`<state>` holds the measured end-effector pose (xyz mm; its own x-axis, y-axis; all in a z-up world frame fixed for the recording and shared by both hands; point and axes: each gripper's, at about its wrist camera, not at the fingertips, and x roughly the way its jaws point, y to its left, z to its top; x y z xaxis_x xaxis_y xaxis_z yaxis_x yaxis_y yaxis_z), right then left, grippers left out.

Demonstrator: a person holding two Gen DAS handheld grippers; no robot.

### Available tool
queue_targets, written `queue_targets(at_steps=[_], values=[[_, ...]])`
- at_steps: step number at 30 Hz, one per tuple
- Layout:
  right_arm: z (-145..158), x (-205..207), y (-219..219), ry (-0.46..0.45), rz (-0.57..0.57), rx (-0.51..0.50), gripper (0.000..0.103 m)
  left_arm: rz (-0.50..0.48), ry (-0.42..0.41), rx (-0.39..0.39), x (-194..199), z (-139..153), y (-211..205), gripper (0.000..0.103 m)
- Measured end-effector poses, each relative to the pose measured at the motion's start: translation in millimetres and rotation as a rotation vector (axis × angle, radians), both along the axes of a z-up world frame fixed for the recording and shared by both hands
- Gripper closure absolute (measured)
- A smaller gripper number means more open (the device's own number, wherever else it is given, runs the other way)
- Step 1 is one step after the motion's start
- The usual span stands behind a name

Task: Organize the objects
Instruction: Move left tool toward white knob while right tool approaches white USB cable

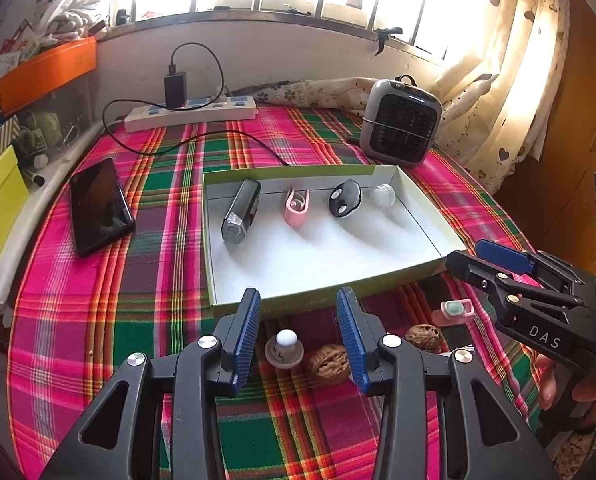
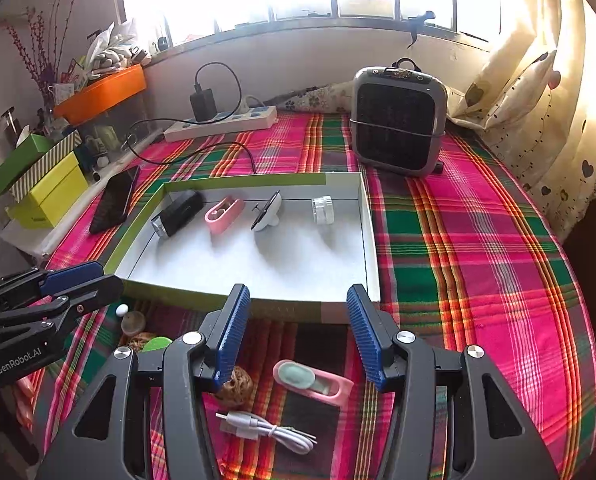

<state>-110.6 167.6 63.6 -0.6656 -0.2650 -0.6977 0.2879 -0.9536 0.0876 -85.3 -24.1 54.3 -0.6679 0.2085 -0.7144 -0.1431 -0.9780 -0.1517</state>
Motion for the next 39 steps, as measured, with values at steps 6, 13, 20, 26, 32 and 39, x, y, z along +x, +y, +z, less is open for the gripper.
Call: queue_targets(at_steps=[6,13,20,26,32,39], values=[[-2,17,8,0.006,-0.004,-0.013,0.052,0.017,0.011,0.016,20,-4,-11,0.065],[-6,30,19,0.007,-0.025,-0.036,0.052,0.025,0.003,0.036,35,-17,-21,0.065],[-12,43,27,0.003,-0.027,-0.057,0.052,0.002,-0.018,0.061,42,-30,-22,0.065],[-21,53,29,-0.014,0.022,-0.068,0.052,-0.011,-0.028,0.073,42,-37,-20,0.065],[-30,54,16,-0.049,0.126,-0.095,0.052,-0.013,-0.041,0.068,40,-42,-20,0.065],[-43,48,12,-0.1,0.173,-0.081,0.052,-0.025,-0.053,0.066,35,-47,-20,0.065]])
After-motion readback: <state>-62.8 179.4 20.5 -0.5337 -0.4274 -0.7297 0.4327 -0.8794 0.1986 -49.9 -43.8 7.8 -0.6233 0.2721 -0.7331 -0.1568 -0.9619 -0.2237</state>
